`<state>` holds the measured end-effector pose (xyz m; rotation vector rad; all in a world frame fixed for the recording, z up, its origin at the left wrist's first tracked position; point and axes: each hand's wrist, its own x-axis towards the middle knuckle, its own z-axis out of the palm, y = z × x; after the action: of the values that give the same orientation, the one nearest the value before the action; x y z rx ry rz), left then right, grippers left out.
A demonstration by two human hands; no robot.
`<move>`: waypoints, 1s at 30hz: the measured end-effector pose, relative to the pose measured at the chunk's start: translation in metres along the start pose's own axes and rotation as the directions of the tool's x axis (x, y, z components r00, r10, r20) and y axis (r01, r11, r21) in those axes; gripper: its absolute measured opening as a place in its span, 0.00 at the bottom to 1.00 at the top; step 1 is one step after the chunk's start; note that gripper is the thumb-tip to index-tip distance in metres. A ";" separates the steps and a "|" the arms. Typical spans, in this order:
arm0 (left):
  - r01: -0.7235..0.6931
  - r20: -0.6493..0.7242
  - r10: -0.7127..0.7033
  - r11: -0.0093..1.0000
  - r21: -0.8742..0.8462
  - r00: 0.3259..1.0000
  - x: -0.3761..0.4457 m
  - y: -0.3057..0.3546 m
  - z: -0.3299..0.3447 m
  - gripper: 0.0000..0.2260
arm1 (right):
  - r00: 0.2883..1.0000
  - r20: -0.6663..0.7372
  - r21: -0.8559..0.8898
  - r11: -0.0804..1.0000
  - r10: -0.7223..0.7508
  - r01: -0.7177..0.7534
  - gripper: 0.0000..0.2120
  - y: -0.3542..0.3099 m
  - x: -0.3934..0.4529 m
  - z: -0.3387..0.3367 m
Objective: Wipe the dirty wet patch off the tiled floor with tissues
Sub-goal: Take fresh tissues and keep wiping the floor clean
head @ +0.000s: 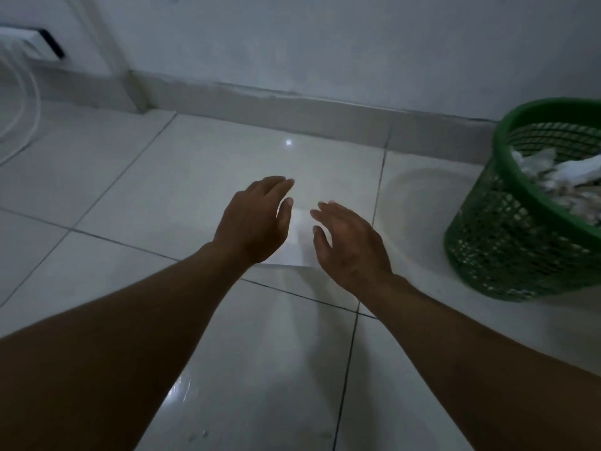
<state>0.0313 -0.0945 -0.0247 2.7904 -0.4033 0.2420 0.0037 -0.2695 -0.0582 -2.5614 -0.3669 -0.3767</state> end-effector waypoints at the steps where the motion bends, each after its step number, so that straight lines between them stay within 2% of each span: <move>1: 0.022 0.018 -0.022 1.000 0.002 1.000 -0.004 -0.006 0.003 0.22 | 1.000 0.020 0.009 1.000 -0.004 0.004 0.16 0.001 -0.001 0.006; 4: 0.068 0.077 -0.069 0.998 0.016 0.995 -0.019 -0.022 0.014 0.24 | 0.993 0.111 0.023 0.999 -0.047 0.045 0.20 0.003 -0.002 0.020; 8: 0.109 0.123 -0.107 0.994 -0.012 0.987 -0.035 -0.035 0.026 0.27 | 0.949 0.286 0.000 0.990 -0.132 0.138 0.32 0.001 -0.005 0.034; 11: 0.128 0.205 -0.120 0.991 -0.027 0.971 -0.043 -0.043 0.033 0.30 | 0.925 0.359 -0.026 0.989 -0.126 0.144 0.30 0.002 -0.010 0.045; 15: 0.110 0.275 -0.092 0.993 -0.050 0.957 -0.051 -0.050 0.036 0.36 | 0.966 0.216 -0.002 0.990 -0.140 0.144 0.19 0.007 -0.020 0.049; 20: 0.030 0.284 -0.032 1.000 0.009 0.958 -0.054 -0.056 0.031 0.45 | 0.963 0.237 0.002 0.992 -0.127 0.130 0.19 0.007 -0.020 0.041; 25: 0.004 0.195 -0.017 0.998 0.065 0.981 -0.050 -0.060 0.040 0.35 | 0.969 0.163 0.006 0.982 -0.186 0.187 0.18 0.006 -0.027 0.043; 30: 0.033 0.177 -0.038 0.999 0.031 0.983 -0.048 -0.062 0.047 0.32 | 0.978 0.111 0.109 0.981 -0.175 0.163 0.18 0.000 -0.028 0.035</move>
<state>0.0099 -0.0414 -0.0957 2.8544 -0.3935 -0.0106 -0.0158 -0.2558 -0.0965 -2.4686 -0.6347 -0.2587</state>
